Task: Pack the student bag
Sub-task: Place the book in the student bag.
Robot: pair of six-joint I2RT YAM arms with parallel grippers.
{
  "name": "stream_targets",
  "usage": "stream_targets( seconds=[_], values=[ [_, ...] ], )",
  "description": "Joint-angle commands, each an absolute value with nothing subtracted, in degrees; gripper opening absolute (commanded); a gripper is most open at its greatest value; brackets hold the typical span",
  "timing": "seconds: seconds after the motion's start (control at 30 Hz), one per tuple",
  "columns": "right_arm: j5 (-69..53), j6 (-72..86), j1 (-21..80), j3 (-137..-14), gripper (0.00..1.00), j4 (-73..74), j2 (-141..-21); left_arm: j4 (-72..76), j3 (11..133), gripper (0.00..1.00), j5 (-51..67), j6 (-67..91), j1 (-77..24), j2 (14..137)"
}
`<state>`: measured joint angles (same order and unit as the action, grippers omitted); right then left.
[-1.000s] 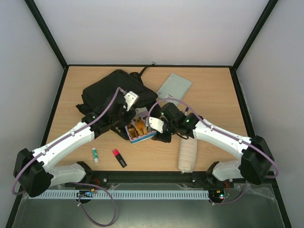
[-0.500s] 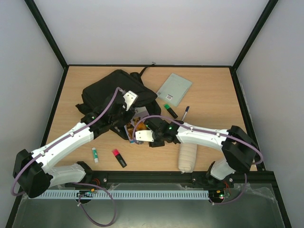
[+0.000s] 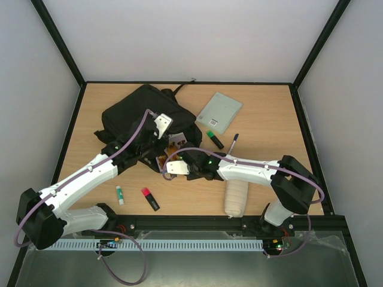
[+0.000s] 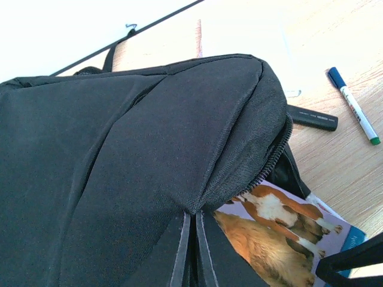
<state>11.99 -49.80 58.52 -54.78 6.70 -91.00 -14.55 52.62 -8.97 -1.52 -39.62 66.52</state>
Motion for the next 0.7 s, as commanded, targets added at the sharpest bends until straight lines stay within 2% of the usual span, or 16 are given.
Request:
stream_targets(
  seconds=[0.0, 0.23, 0.4, 0.67],
  values=[
    [18.1, -57.8, 58.6, -54.2, 0.19, -0.7, -92.3, -10.3, 53.0, 0.02, -7.8, -1.9, -39.9, 64.6],
    [19.8, -64.3, 58.5, -55.8, 0.07, -2.0, -92.9, -10.3, 52.9, 0.02, -7.7, -2.1, -39.9, 64.7],
    [18.7, -65.9, 59.1, -57.1, 0.02, 3.7, -91.6, -10.2, 52.9, 0.02, -8.0, -2.1, -39.9, 64.9],
    [26.7, -72.2, 60.8, -53.9, 0.01, 0.8, -87.8, -10.4, 53.2, 0.02, -5.7, -1.7, -38.3, 65.6]
  ],
)
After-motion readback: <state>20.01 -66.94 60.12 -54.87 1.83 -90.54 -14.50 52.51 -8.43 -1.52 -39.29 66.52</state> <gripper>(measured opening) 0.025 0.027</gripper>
